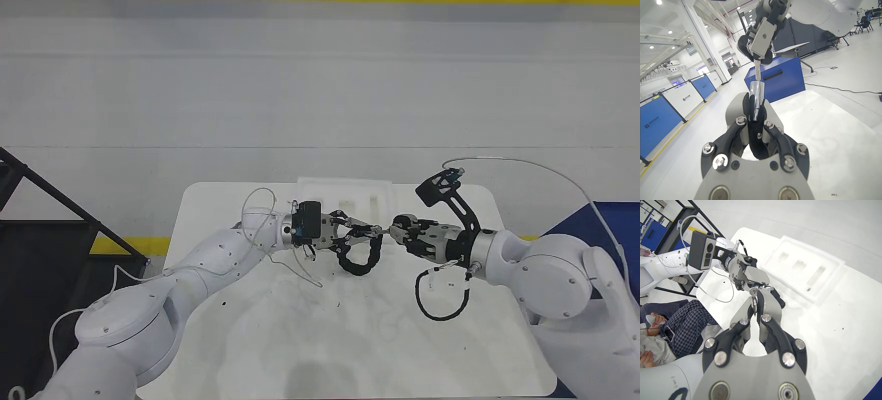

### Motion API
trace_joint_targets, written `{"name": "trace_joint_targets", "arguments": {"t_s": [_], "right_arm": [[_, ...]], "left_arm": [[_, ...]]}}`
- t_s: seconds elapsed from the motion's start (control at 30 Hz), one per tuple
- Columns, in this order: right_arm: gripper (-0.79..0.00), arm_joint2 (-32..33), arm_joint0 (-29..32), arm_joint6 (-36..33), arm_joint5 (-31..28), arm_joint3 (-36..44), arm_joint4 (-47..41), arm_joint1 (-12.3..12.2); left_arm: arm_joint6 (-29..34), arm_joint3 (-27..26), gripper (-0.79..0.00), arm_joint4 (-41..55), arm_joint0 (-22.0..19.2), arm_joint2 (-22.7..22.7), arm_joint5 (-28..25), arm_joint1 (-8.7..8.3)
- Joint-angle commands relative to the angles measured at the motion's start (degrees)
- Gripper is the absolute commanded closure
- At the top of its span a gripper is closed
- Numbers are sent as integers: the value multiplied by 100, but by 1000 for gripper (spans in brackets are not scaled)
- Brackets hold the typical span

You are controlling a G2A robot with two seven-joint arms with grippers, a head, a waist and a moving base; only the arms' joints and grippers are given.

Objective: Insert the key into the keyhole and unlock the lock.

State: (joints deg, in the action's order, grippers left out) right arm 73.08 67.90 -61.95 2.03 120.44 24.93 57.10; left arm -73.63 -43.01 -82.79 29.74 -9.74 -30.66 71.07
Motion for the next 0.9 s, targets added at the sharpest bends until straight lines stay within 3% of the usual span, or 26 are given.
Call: {"name": "trace_joint_targets", "arguments": {"t_s": [0.0, 0.87], "right_arm": [[0, -9, -3, 6, 5, -15, -11, -2], [0, -163, -72, 77, 39, -43, 18, -18]], "left_arm": [[-8, 8, 0, -19, -3, 0, 8, 5], [-34, -19, 0, 32, -10, 0, 34, -13]]}}
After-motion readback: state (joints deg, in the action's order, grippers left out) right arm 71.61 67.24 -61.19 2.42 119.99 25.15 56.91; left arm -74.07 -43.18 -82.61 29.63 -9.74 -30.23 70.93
